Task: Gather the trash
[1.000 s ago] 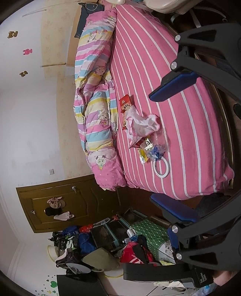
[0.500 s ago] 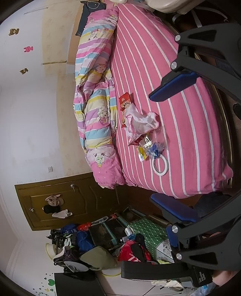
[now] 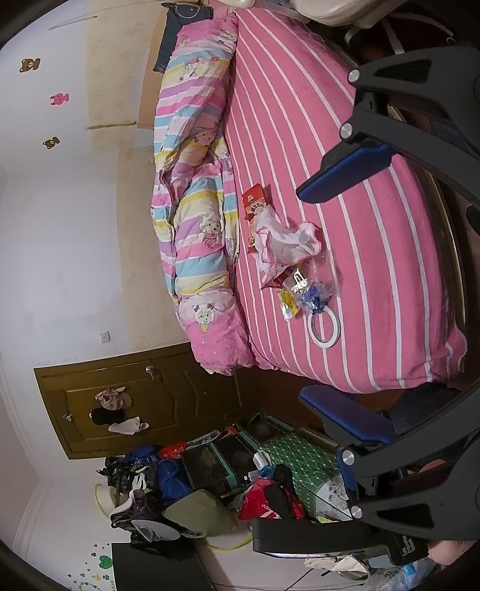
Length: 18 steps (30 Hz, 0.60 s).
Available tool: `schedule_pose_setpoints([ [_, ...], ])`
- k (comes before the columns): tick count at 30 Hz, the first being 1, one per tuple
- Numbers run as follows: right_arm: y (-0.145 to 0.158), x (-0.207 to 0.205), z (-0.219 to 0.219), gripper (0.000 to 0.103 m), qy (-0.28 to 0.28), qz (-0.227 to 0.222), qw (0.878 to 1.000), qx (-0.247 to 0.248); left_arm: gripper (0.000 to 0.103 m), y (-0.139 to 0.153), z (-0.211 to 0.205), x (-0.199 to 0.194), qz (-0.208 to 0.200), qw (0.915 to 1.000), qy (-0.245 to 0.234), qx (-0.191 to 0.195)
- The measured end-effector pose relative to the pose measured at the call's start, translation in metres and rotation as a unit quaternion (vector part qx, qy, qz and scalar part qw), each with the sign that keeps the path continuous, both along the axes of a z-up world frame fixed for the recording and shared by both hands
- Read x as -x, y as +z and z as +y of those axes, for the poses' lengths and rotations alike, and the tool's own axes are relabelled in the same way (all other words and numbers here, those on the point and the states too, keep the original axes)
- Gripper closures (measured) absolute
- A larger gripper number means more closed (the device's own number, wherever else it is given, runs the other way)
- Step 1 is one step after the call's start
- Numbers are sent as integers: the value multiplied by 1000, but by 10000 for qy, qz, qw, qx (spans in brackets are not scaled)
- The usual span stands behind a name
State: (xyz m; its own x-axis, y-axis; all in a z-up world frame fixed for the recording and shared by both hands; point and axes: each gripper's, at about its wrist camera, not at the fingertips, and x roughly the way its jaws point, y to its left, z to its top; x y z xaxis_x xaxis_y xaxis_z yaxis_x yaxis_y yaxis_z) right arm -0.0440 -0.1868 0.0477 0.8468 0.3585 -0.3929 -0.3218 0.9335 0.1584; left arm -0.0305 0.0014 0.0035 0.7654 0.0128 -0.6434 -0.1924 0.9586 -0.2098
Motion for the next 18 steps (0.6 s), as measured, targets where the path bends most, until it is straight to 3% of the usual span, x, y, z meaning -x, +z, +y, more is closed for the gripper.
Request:
schedule_pose_setpoints([
  [11, -6, -1, -2, 5, 76, 64, 9998, -147, 5, 0, 2, 4, -203, 9997, 58, -79],
  [18, -6, -3, -2, 5, 120, 25, 9996, -266, 5, 4, 1, 7, -560, 9979, -50, -313],
])
